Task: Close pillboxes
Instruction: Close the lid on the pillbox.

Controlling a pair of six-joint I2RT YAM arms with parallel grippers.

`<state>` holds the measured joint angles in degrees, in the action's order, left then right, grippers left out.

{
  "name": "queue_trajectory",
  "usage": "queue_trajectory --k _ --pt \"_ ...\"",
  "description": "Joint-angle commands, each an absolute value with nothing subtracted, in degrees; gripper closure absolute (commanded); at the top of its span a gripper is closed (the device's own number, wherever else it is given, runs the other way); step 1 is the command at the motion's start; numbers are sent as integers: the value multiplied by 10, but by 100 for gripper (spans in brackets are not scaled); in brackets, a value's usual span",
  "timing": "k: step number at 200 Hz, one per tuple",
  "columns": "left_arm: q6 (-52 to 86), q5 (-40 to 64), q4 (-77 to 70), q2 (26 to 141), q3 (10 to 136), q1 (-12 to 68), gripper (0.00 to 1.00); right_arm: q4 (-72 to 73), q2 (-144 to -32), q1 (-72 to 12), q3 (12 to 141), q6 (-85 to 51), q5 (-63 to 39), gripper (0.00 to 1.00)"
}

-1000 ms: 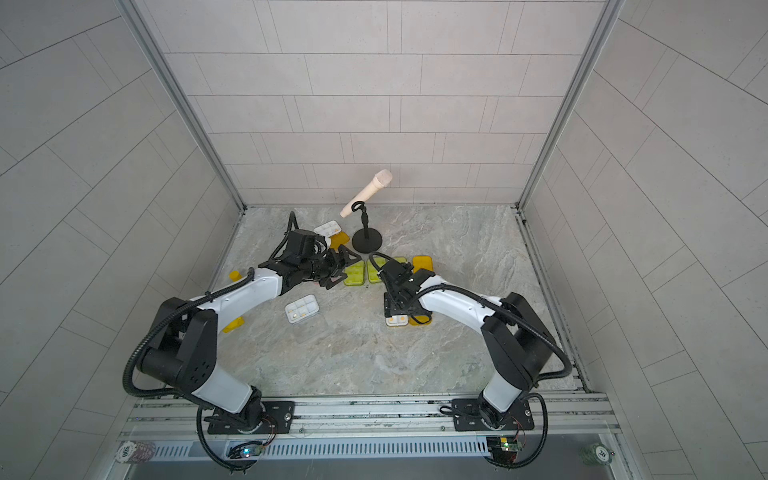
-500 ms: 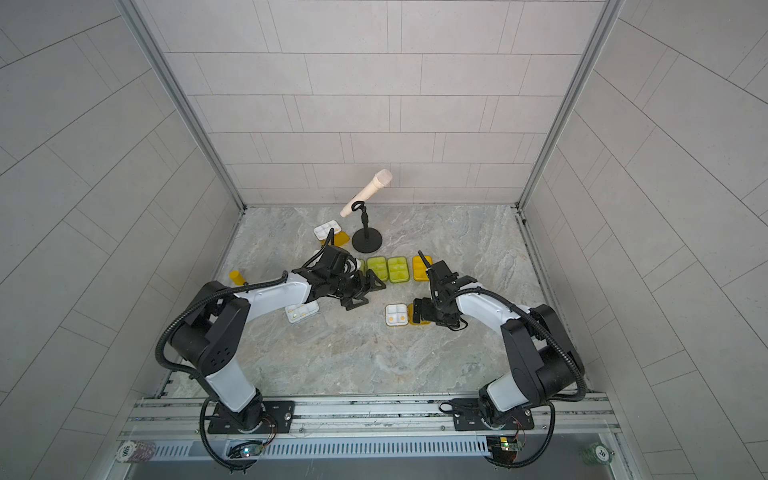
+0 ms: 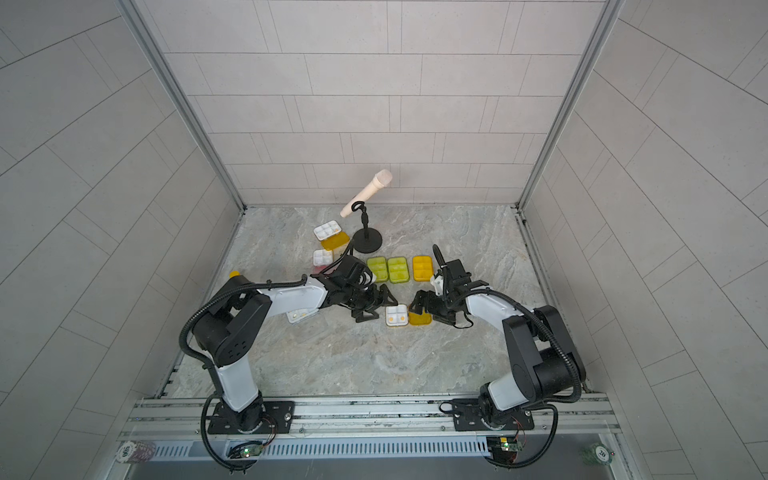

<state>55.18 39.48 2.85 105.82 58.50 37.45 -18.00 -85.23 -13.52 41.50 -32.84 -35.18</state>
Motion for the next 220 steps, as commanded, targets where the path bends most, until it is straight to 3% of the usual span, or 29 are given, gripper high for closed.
queue_trajectory --k 1,76,220 --pt "543 410 14 1067 604 378 8 -164 -862 -124 401 -332 -376 5" --pt "536 426 12 1086 622 387 8 -128 -870 -92 384 -336 -443 6" --pt "535 429 16 1091 625 393 8 -119 -828 -85 380 -356 -470 7"
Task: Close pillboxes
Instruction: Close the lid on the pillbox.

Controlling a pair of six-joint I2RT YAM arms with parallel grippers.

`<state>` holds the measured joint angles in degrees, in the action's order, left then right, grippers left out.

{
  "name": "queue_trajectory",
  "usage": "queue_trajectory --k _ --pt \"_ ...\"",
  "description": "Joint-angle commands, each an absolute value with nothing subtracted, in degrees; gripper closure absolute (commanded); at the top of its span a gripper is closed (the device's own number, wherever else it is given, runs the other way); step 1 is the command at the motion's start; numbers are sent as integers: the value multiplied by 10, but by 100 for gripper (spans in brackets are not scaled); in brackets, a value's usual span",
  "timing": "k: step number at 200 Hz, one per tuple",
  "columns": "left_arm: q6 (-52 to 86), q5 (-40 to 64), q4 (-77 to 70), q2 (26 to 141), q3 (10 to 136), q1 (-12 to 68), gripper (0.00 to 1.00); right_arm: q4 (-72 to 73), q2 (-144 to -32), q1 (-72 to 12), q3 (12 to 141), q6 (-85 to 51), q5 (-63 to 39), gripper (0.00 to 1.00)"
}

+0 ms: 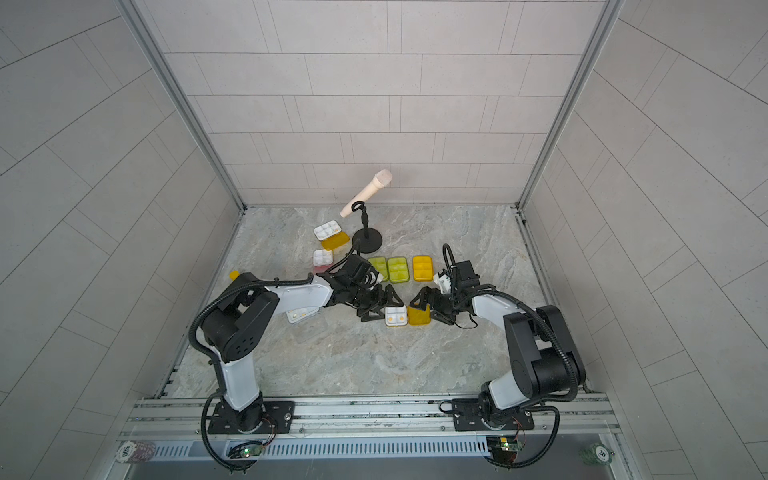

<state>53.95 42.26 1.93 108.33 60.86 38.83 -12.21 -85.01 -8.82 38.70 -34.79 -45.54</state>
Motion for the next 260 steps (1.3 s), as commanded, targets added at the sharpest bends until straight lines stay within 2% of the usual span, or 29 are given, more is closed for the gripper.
queue_trajectory --k 1,92,143,207,260 --pt "535 429 16 1091 625 393 8 -119 -828 -85 380 -356 -471 7" --pt "552 428 0 1083 617 393 8 -94 -790 -89 385 -405 -487 7" --pt "563 402 3 1059 599 385 8 -57 -814 -135 402 -440 -474 8" --pt "574 336 22 979 563 309 8 -61 -828 -177 437 -447 -440 8" --pt "580 346 14 949 556 252 9 -55 -892 -231 483 -452 -419 9"
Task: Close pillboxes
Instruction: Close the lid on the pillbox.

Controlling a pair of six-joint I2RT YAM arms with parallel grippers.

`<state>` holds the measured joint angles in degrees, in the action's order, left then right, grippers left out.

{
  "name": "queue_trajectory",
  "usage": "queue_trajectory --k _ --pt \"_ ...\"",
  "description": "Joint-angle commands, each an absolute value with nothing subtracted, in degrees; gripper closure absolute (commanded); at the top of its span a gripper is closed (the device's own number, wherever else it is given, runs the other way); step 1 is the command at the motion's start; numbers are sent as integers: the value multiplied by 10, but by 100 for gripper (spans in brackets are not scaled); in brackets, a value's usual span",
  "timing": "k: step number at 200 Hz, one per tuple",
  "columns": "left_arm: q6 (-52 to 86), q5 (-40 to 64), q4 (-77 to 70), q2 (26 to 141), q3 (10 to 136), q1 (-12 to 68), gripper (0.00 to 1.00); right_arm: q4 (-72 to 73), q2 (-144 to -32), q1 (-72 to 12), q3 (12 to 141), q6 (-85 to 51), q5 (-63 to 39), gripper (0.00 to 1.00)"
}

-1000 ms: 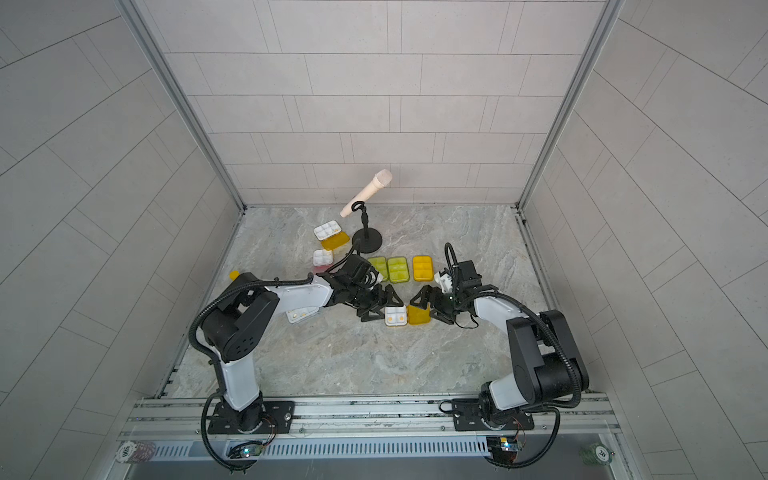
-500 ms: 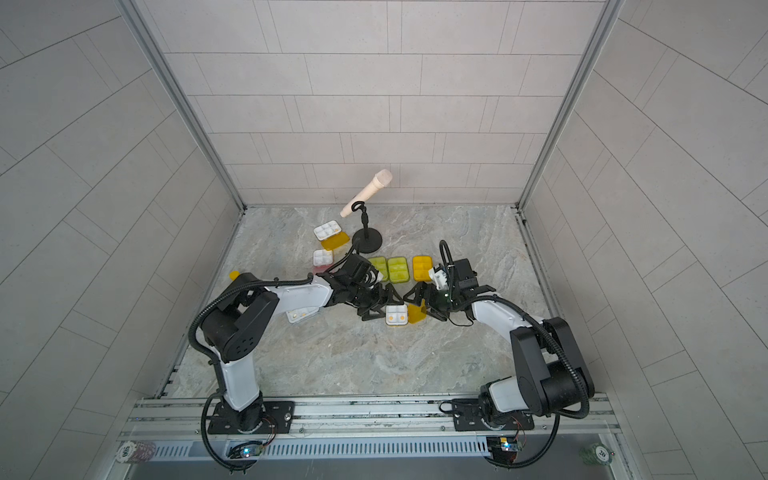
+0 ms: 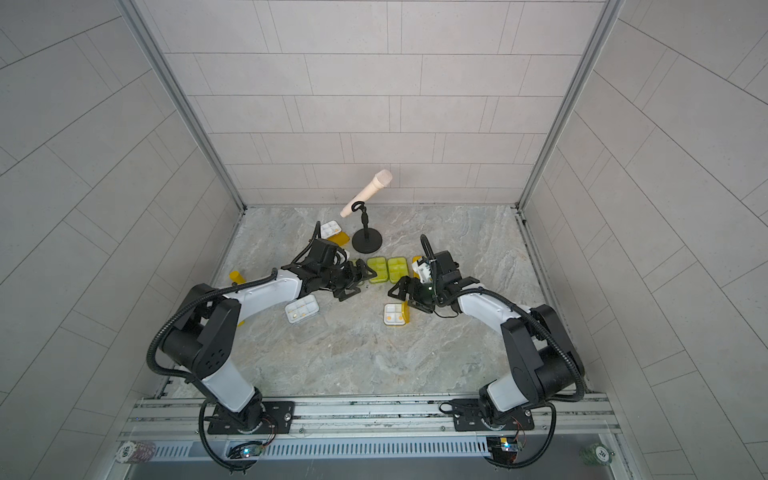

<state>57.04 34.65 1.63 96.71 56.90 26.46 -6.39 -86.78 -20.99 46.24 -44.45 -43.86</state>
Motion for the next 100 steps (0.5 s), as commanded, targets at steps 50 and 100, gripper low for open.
queue_trajectory --k 50,100 --pt "582 351 8 946 555 242 9 -218 -901 -280 550 -398 -214 11" --pt "585 355 5 955 555 239 9 -333 -937 -335 596 -367 -54 12"
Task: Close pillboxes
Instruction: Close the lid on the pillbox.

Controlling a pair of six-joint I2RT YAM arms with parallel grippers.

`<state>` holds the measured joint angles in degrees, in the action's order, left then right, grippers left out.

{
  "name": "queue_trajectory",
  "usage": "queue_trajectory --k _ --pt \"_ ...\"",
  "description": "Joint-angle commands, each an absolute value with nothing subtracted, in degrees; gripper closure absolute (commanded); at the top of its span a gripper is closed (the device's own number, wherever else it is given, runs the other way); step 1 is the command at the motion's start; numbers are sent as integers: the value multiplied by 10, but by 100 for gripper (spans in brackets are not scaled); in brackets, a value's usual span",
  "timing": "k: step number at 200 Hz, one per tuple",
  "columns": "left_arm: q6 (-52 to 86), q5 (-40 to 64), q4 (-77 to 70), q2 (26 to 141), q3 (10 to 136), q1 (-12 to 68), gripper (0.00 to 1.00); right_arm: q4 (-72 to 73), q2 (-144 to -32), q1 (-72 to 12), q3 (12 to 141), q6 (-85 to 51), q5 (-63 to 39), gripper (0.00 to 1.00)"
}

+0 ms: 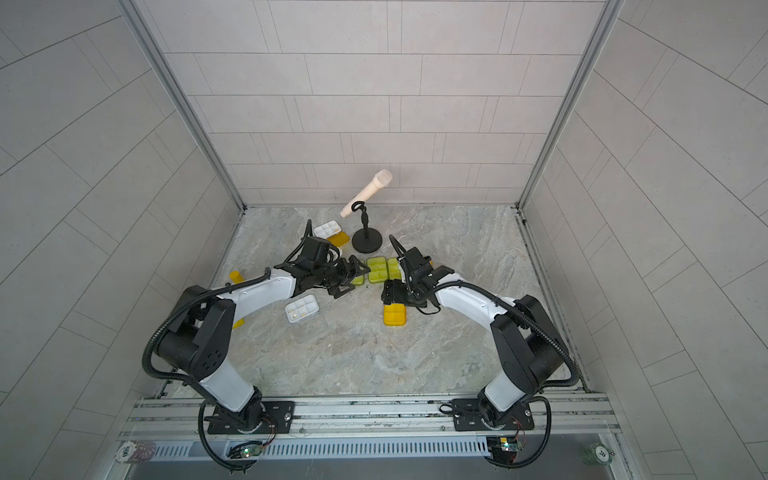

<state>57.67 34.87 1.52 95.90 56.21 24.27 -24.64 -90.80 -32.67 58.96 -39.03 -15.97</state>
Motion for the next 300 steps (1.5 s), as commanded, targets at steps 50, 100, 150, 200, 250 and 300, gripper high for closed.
queue_trajectory --k 50,100,150,200,250,300 --pt "591 362 -1 951 554 239 9 -358 -962 -355 619 -353 -33 13" --pt "597 368 -9 940 550 239 9 -367 -988 -370 631 -352 -26 13" --pt "601 369 -14 940 547 239 9 -372 -1001 -374 610 -357 3 14" --pt "599 367 -15 942 546 239 9 -367 -1018 -374 585 -359 23 14" --pt "599 366 -14 943 547 239 9 -366 -1030 -378 589 -365 30 16" --pt "598 366 -14 942 547 239 9 -372 -996 -407 644 -378 10 9"
